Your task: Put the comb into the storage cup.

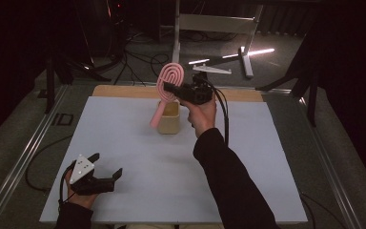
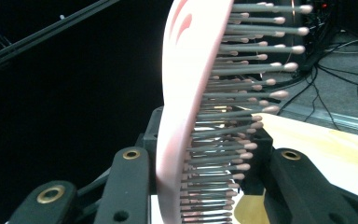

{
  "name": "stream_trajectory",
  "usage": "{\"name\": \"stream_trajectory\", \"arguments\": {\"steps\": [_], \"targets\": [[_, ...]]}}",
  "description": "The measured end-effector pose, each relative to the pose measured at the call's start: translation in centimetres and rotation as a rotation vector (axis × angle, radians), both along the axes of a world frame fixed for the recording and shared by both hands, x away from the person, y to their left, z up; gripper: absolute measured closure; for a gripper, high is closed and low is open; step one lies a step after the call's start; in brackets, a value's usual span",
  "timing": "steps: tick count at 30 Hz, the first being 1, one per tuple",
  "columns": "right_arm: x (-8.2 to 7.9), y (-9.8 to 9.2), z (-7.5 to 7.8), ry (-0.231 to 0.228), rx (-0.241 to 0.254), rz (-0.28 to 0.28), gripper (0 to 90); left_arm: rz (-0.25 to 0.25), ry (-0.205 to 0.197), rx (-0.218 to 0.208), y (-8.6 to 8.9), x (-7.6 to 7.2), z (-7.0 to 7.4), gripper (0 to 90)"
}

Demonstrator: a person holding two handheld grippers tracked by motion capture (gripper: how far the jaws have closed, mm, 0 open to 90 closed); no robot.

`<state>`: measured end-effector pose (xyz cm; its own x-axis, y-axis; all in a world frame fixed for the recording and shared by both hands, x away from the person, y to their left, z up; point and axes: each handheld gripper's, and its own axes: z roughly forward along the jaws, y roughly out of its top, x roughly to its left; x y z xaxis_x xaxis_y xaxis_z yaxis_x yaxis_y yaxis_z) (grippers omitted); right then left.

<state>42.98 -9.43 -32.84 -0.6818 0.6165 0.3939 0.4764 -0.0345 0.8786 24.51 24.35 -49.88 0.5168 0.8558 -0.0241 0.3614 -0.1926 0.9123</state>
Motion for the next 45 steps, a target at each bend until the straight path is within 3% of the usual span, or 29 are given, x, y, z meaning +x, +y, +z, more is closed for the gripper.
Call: {"name": "stream_trajectory", "arguments": {"steps": [24, 45], "targets": [[1.1, -1.0, 0.5, -0.010, 0.022, -0.068, 63.5, 0.007, 0.010, 0.011, 0.0, 0.1, -0.2, 0.6], [2.0, -1.7, 0.0, -0.021, 0.012, -0.130, 63.5, 0.004, 0.010, 0.012, -0.1, 0.0, -0.1, 0.7]]}}
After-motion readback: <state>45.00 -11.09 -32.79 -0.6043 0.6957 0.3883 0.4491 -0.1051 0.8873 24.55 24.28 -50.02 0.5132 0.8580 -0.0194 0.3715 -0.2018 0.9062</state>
